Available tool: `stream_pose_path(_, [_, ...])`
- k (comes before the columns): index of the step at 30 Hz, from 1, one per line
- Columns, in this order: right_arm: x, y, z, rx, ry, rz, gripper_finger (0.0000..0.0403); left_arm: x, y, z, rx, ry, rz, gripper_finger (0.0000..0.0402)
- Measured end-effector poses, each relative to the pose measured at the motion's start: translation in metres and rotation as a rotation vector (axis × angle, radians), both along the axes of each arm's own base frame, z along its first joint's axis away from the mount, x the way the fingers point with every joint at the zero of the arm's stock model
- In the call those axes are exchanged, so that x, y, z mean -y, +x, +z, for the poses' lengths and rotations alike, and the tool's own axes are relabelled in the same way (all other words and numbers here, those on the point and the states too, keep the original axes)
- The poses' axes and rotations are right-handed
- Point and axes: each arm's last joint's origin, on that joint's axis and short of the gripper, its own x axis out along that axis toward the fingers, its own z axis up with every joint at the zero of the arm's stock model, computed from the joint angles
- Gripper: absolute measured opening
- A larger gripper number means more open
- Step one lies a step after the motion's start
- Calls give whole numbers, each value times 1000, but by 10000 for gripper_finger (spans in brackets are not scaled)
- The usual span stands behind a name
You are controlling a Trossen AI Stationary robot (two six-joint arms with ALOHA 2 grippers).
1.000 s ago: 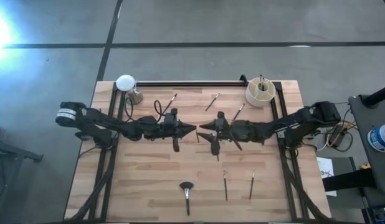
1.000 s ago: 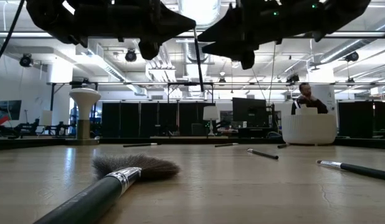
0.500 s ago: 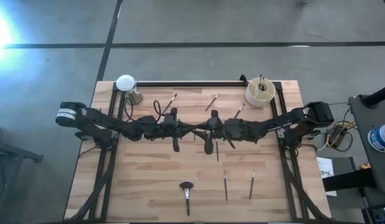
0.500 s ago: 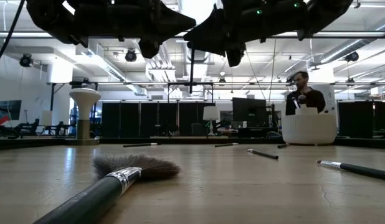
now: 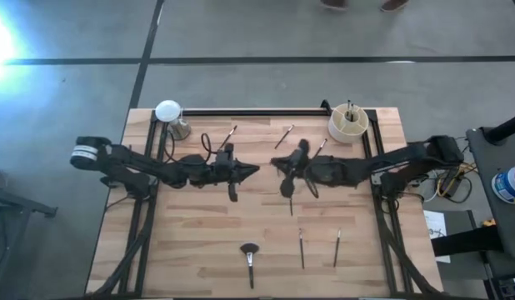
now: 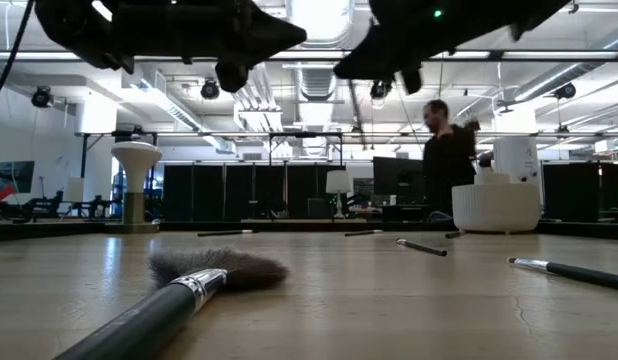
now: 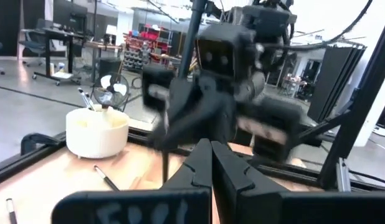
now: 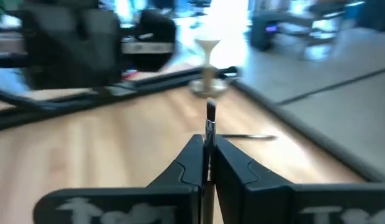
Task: Pick & Place Makeup Brushes
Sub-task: Put the black foundation brush into the white makeup holder
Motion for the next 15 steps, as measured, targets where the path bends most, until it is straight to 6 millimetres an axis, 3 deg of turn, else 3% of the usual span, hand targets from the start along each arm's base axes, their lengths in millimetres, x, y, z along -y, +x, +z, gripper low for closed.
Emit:
stream_pose_path(6, [18,-47,28,-53,-108,-240,15,-1,-13,-15,28,0,7,0])
stream_pose_path(15, [86,-101,26,-123,-187,-612,14,-5,-23,-24,37,13,22,0])
